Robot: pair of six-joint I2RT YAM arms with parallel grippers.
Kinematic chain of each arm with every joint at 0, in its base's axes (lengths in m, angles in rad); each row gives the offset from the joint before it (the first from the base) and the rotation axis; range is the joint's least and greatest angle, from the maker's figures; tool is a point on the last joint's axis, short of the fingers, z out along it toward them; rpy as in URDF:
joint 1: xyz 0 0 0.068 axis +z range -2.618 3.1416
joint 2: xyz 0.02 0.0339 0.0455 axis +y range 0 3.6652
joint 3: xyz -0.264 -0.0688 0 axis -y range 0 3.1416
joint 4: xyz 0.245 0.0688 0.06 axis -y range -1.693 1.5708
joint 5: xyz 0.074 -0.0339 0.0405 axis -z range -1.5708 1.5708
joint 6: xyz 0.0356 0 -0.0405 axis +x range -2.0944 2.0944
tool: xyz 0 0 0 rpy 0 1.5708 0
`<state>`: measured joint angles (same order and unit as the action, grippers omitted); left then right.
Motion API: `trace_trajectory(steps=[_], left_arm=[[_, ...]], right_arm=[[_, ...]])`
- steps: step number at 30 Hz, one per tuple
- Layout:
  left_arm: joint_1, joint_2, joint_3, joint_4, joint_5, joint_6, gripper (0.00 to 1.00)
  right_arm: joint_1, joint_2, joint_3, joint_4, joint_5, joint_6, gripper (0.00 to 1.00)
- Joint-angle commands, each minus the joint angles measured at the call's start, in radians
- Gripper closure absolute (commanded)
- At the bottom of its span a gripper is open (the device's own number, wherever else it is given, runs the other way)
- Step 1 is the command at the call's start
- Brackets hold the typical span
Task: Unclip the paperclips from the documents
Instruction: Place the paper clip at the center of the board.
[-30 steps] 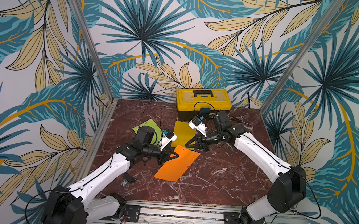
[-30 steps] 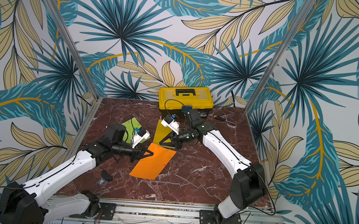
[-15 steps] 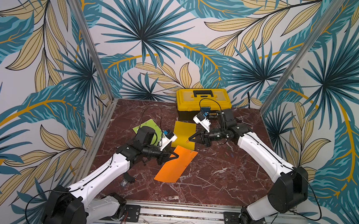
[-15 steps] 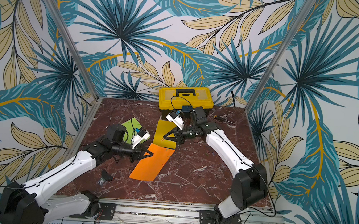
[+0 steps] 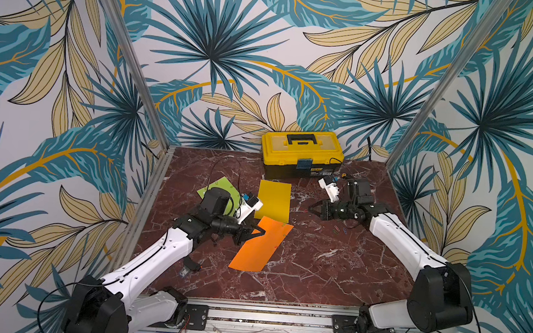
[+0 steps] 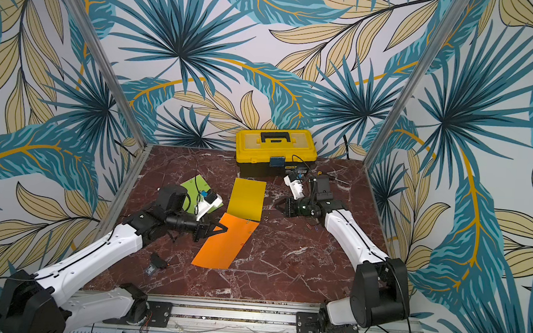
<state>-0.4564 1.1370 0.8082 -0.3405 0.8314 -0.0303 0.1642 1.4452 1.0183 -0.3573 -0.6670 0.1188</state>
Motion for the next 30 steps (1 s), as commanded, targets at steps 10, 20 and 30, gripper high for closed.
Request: trace_trajectory(steps=[10,20,30], left_arm=[[0.004,-0.016,-0.011,-0.010,-0.002,0.017,1.00],[0.004,-0.010,-0.007,-0.011,-0.001,0.022,1.00],[0.004,-0.014,-0.010,-0.011,-0.006,0.020,1.00]], right_arm=[[-0.222,-0.012,-0.218,0.022,0.136,0.236,1.00],[-0.318,0.036,-0.283,0.000,0.160,0.267,1.00],[-0.356,0.092,-0.290,-0.012,0.178,0.268,1.00]])
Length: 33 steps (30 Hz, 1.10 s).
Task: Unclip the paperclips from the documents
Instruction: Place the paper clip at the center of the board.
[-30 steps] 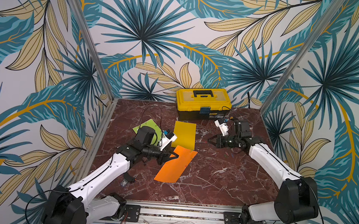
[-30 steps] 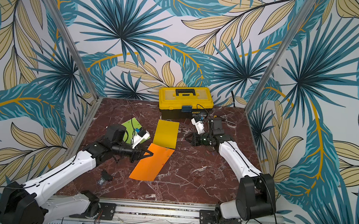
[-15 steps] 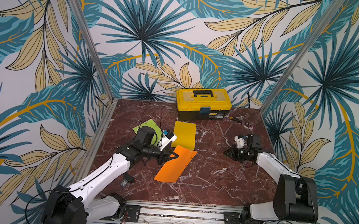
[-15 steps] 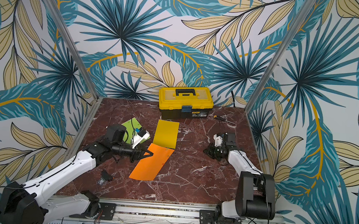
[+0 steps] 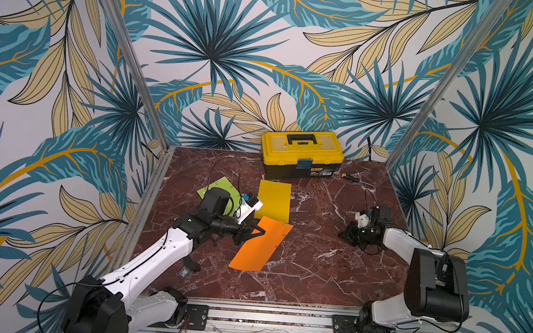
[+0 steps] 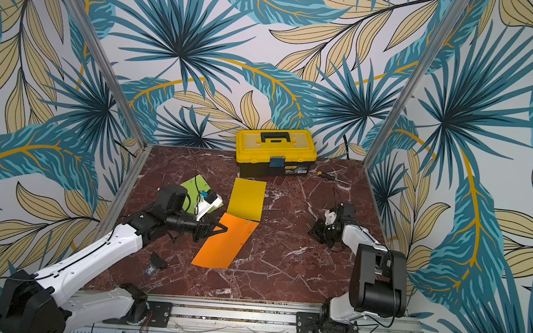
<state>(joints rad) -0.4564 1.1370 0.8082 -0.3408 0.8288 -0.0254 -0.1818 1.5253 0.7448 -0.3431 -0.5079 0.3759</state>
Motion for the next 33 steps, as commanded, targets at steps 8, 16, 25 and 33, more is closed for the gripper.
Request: trace_trajectory(steps=[8,16,25,33], left_arm=[[0.003,-0.017,-0.010,-0.010,-0.004,0.015,1.00],[0.003,-0.016,-0.009,-0.010,-0.004,0.016,1.00],[0.003,-0.019,0.001,-0.010,-0.007,0.015,1.00],[0.005,-0.020,0.043,-0.010,-0.003,0.009,1.00]], right_arm=[[-0.009,0.008,0.000,-0.084,0.084,0.003,0.90],[-0.010,-0.033,0.004,-0.111,0.107,-0.005,0.72],[0.012,-0.073,0.040,-0.142,0.091,-0.053,0.63],[0.114,-0.147,0.044,0.003,-0.033,-0.086,0.50]])
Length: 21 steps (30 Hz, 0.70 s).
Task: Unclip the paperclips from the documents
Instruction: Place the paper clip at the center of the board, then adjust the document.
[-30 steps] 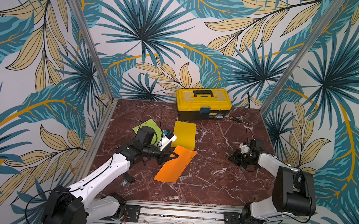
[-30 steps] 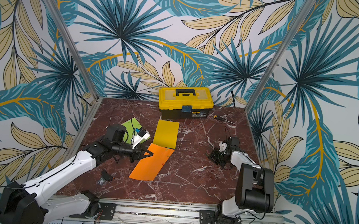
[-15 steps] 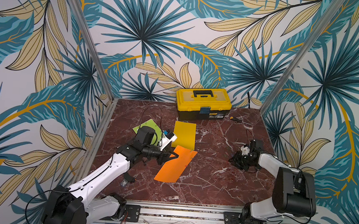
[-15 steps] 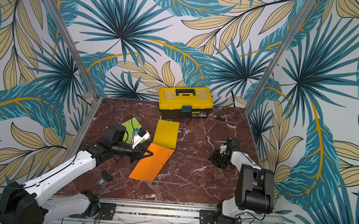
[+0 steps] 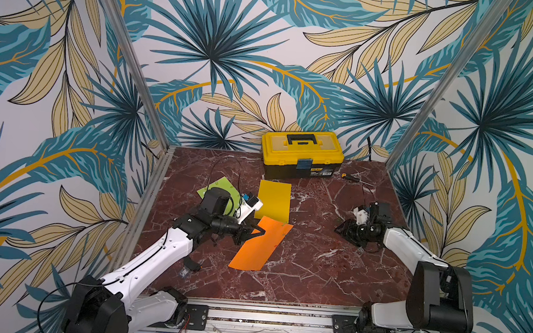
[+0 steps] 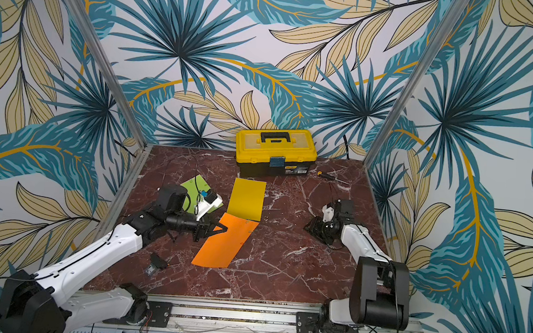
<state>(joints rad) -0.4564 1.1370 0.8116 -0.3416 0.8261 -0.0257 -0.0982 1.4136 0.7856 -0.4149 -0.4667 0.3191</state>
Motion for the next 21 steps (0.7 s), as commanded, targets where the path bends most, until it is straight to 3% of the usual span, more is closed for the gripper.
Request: trace_trajectory(steps=[1,5,11,21], left_arm=[[0.005,-0.022,0.045,-0.010,0.001,0.008,1.00],[0.008,-0.031,0.065,-0.009,0.005,0.003,1.00],[0.024,-0.039,0.100,-0.009,0.020,-0.003,1.00],[0.044,-0.048,0.141,-0.006,0.058,-0.016,1.00]], right_arm=[[0.051,-0.052,-0.004,0.112,-0.102,-0.040,0.48],[0.138,-0.132,-0.037,0.265,-0.206,-0.087,0.42],[0.203,-0.209,-0.145,0.599,-0.385,-0.016,0.38],[0.292,-0.191,-0.196,0.947,-0.511,0.117,0.36]])
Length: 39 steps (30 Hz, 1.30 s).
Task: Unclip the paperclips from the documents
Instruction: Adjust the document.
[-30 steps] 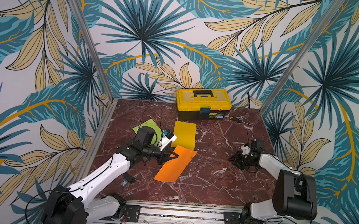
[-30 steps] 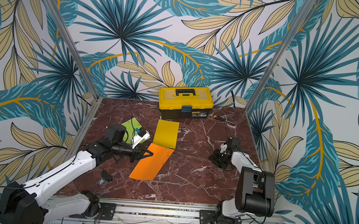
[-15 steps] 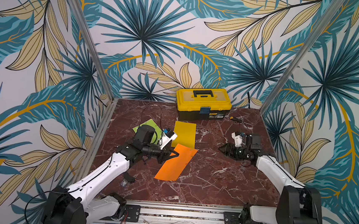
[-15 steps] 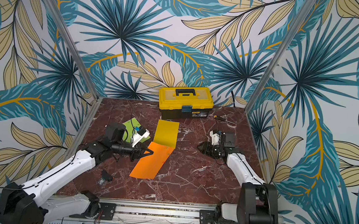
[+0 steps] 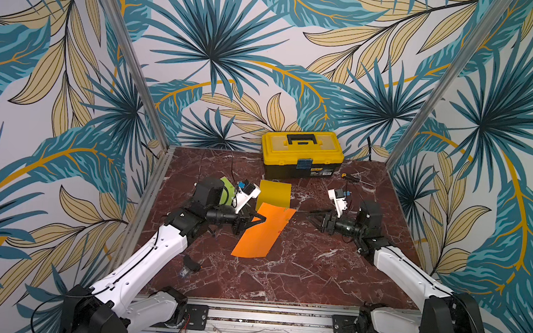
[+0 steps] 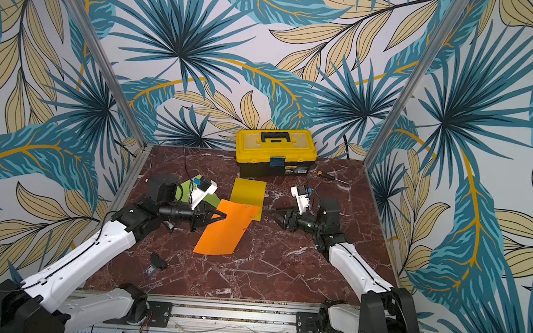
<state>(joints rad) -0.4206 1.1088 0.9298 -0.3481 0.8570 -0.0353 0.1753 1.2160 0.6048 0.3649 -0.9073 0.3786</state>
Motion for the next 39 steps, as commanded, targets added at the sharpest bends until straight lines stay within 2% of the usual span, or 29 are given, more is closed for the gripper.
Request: trace_trajectory(steps=[1,14,20,26,30,36,39], left_arm=[[0.009,-0.021,0.023,0.000,0.029,-0.007,1.00],[0.014,-0.040,0.068,0.009,0.070,-0.039,1.00],[0.019,-0.031,0.069,0.009,0.094,-0.044,1.00],[0.020,-0.030,0.064,0.013,0.089,-0.042,1.00],[0.027,-0.033,0.057,0.015,0.088,-0.041,1.00],[0.040,-0.032,0.044,0.015,0.094,-0.038,1.00],[0.043,-0.032,0.037,0.014,0.096,-0.035,1.00]], right_arm=[[0.025,0.008,-0.011,0.187,-0.077,0.067,0.36],[0.115,0.101,0.052,0.301,-0.168,0.091,0.34],[0.142,0.166,0.074,0.517,-0.221,0.202,0.34],[0.180,0.206,0.109,0.557,-0.264,0.233,0.34],[0.186,0.210,0.112,0.544,-0.275,0.236,0.44],[0.187,0.205,0.118,0.521,-0.284,0.234,0.69],[0.187,0.200,0.121,0.496,-0.283,0.223,0.75]])
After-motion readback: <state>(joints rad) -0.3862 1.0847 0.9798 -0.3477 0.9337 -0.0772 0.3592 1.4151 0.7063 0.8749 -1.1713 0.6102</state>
